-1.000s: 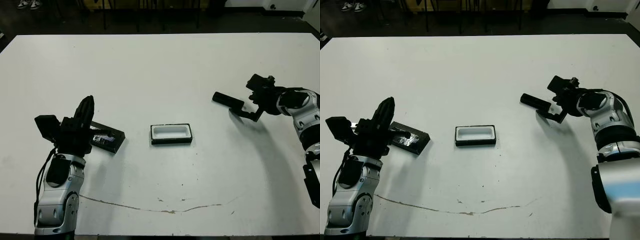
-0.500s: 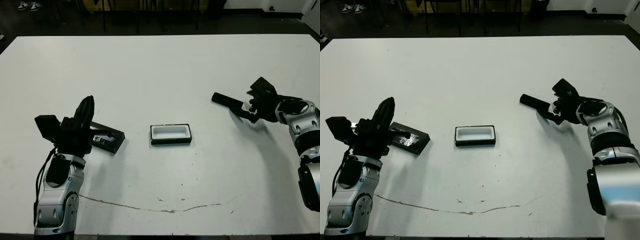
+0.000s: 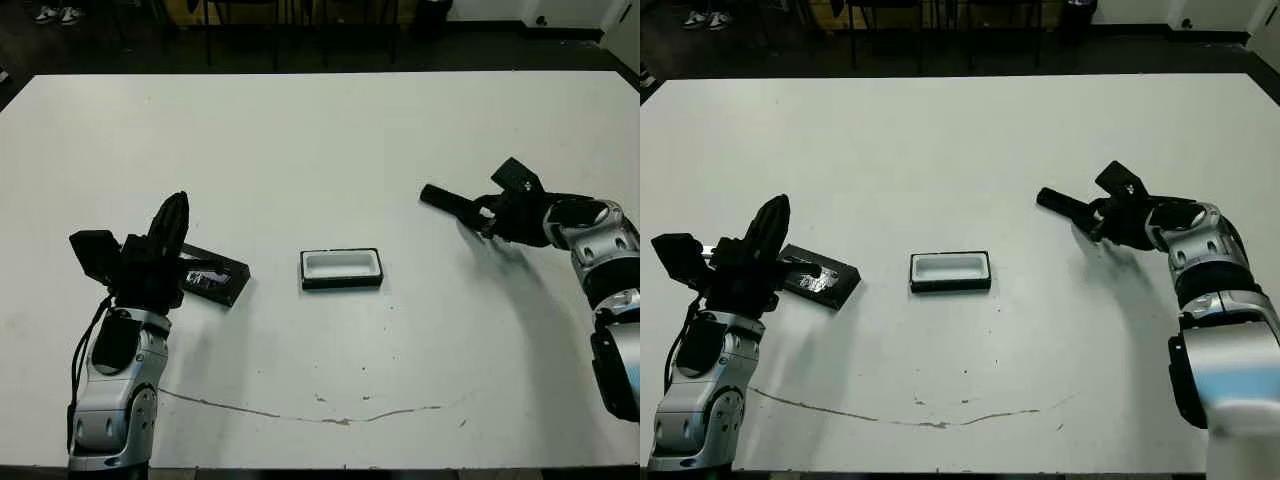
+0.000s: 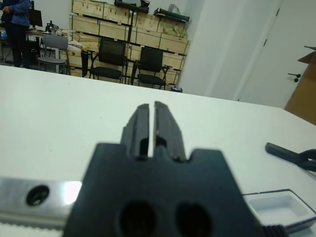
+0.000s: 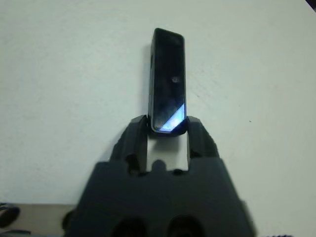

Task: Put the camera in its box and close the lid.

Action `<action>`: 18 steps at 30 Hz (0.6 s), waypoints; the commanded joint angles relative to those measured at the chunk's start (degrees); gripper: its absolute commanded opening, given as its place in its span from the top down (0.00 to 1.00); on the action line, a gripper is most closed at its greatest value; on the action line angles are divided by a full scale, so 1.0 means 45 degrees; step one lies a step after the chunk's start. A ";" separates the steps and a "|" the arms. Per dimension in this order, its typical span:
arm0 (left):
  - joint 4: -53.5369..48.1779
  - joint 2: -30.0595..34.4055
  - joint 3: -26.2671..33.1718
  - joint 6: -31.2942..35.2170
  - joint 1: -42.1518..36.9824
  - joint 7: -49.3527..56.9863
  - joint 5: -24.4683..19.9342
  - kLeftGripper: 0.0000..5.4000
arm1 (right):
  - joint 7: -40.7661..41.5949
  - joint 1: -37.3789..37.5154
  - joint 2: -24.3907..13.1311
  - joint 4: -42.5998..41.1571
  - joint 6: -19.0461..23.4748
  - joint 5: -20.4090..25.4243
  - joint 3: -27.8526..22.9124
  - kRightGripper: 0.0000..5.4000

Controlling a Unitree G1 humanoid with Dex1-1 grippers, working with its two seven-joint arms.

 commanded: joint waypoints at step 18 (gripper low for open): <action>-0.0013 0.0210 -0.0016 0.0364 0.0144 0.0030 0.0150 1.00 | 0.1209 0.1788 -0.0143 -0.0229 -0.0219 0.0539 -0.0409 0.93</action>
